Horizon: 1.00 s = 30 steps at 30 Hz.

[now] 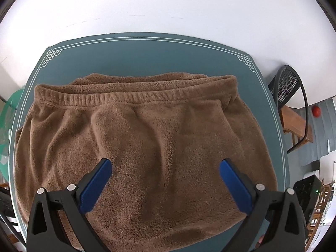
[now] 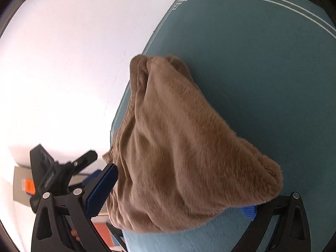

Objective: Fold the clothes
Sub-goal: 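Pinch the blanket corner with the right gripper and lift it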

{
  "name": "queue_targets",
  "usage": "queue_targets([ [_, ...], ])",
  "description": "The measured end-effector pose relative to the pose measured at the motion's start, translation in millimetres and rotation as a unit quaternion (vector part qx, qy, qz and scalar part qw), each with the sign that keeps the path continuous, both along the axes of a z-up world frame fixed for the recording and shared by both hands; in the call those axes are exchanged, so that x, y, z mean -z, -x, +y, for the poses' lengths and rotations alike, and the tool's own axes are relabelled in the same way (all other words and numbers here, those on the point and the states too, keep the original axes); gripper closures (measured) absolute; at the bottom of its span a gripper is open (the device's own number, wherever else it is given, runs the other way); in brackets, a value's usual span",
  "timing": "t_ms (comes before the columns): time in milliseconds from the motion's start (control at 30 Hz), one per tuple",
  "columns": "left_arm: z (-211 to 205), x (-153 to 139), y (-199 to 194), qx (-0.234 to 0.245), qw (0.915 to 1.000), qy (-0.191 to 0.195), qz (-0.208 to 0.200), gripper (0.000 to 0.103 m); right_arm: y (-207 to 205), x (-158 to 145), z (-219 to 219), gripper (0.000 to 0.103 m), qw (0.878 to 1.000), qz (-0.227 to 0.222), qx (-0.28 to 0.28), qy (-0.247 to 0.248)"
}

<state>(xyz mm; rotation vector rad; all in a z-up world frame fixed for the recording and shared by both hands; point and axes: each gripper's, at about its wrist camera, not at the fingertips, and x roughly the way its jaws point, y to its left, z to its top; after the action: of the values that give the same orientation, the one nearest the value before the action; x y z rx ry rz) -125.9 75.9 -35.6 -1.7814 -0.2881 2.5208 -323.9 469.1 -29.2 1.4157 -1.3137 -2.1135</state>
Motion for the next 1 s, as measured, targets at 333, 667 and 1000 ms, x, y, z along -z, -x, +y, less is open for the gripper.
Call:
queue_targets([
  [333,36.3,-8.2,12.4,0.046,0.9989,-0.004,-0.010,0.000,-1.0,1.9,6.3,0.069,0.999,-0.005,-0.011,-0.039],
  [667,86.3,-18.6,52.9,0.092,0.9952,-0.005,-0.032,0.000,-11.3,-65.0,-56.6,0.074,0.941,0.138,-0.109,-0.289],
  [1000,128.2,-2.1,83.6,0.162,0.9801,0.050,-0.104,0.000,-21.8,-76.7,-121.8,0.074,0.885,0.218,-0.156,-0.380],
])
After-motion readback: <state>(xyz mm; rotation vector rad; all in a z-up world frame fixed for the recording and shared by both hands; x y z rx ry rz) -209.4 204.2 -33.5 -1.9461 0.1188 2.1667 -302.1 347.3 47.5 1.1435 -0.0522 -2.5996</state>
